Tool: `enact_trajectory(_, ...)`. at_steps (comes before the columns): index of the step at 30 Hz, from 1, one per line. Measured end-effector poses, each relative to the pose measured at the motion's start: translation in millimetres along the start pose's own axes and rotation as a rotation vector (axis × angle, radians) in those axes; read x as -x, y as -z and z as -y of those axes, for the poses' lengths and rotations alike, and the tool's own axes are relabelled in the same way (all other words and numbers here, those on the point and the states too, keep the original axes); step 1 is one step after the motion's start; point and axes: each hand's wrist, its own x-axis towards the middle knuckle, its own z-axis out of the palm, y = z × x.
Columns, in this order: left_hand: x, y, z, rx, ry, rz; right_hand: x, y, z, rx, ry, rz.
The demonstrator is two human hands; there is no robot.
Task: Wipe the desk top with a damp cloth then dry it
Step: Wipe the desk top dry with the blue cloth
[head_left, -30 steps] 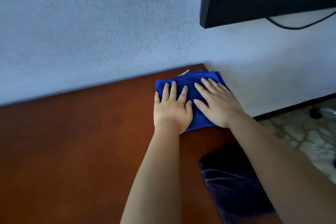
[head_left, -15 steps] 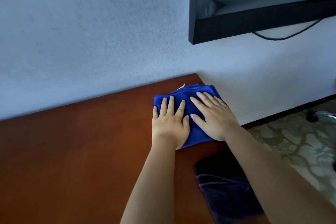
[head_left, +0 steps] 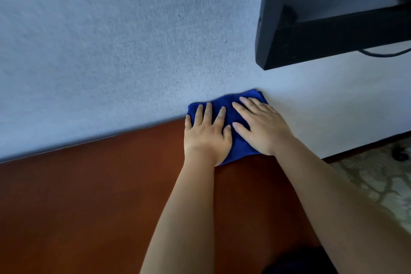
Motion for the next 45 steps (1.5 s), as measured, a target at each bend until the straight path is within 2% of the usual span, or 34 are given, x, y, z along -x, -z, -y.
enact_trajectory(9, 32, 2, 15, -0.011, -0.020, 0.018, 26, -1, 30, 0.012, -0.033, 0.033)
enact_trajectory(20, 171, 2, 51, -0.025, 0.028, 0.034, 130, -12, 119, -0.011, 0.017, 0.025)
enact_trajectory(25, 206, 1, 58, -0.042, 0.036, 0.034, 157, -14, 139, -0.010, 0.032, 0.021)
enact_trajectory(31, 188, 2, 65, -0.051, 0.031, 0.032, 139, -14, 135, 0.010, 0.073, 0.010)
enact_trajectory(45, 68, 14, 107, -0.045, 0.076, -0.004, 10, -18, 123, 0.003, 0.100, -0.015)
